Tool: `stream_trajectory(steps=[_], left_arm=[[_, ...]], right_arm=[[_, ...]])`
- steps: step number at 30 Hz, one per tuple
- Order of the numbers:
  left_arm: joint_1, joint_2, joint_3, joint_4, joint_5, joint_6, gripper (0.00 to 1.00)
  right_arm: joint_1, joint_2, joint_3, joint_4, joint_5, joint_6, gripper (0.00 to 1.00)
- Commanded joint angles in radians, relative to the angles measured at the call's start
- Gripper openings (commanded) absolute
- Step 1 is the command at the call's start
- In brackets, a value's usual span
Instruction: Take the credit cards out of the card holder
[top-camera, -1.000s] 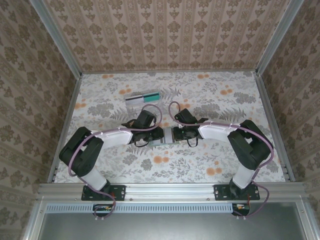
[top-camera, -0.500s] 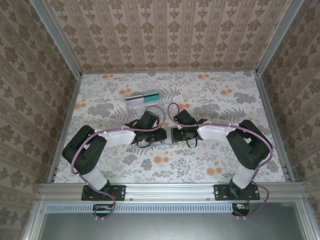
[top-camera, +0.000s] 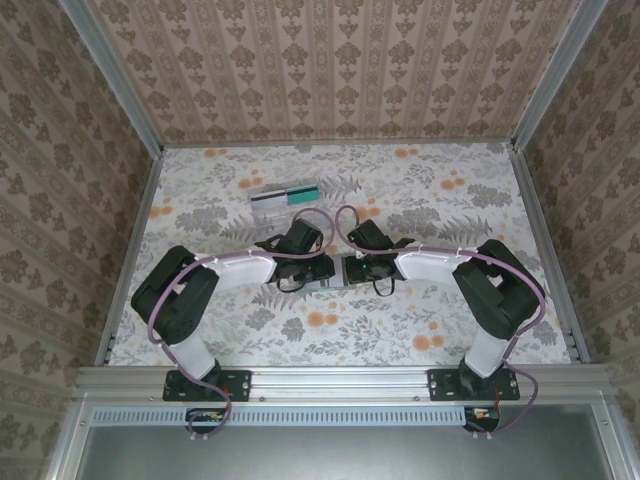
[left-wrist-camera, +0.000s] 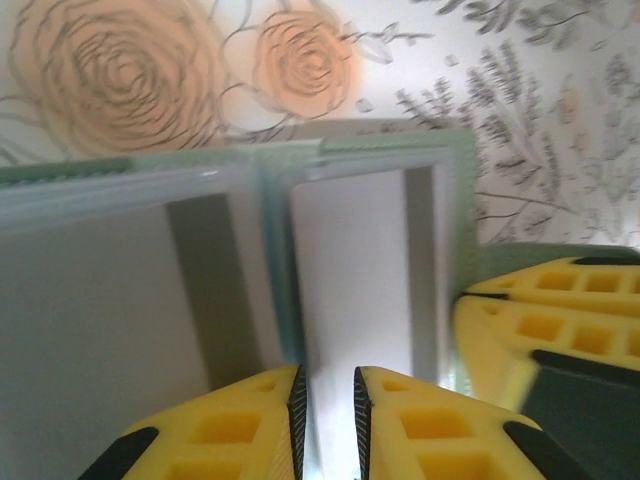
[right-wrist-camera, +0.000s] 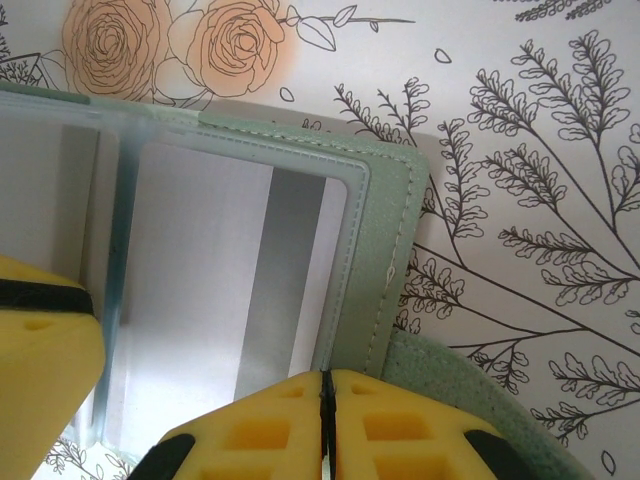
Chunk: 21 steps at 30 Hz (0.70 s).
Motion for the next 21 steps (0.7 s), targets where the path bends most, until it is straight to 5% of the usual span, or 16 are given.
stream_trajectory(steps=[1,21], left_arm=[[-0.001,0.019,0.022,-0.055,-0.025,0.006,0.23],[-0.002,0.037,0.029,-0.031,0.012,0.002,0.22]], right_arm=[[0.007,0.007,-0.015,-0.006,0.005,0.001,0.12],[0.020,0.022,-0.005,0.009,-0.013,0.016,0.13]])
